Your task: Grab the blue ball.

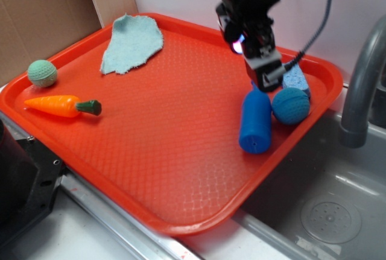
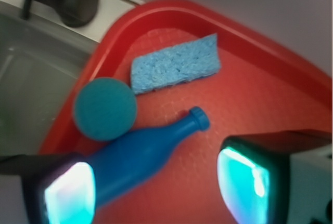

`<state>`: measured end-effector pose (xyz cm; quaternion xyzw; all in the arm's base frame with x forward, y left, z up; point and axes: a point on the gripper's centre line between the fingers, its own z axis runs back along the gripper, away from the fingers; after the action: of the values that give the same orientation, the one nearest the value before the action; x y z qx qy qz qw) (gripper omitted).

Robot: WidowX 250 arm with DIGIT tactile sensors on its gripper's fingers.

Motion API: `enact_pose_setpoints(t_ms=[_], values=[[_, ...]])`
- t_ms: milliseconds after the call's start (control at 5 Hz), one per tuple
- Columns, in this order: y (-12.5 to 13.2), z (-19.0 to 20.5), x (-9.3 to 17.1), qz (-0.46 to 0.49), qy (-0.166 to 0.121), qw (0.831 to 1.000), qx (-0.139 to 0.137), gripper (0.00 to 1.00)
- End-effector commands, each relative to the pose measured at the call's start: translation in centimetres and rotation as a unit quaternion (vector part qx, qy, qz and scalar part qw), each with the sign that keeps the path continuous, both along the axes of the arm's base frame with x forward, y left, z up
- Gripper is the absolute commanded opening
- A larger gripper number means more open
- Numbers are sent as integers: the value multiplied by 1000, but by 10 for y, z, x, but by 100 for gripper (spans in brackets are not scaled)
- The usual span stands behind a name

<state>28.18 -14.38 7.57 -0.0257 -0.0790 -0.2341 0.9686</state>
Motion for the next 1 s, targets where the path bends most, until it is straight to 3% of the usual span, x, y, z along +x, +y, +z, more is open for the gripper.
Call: enact_pose_setpoints(t_ms=[0,400,600,800], values=[[-46,4,7,-70,-11,997,-1,100],[-48,17,-4,-65,-13,997,-40,100],[-60,0,6,-78,7,996,-38,100],[-65,-22,7,-81,37,996,-21,85]])
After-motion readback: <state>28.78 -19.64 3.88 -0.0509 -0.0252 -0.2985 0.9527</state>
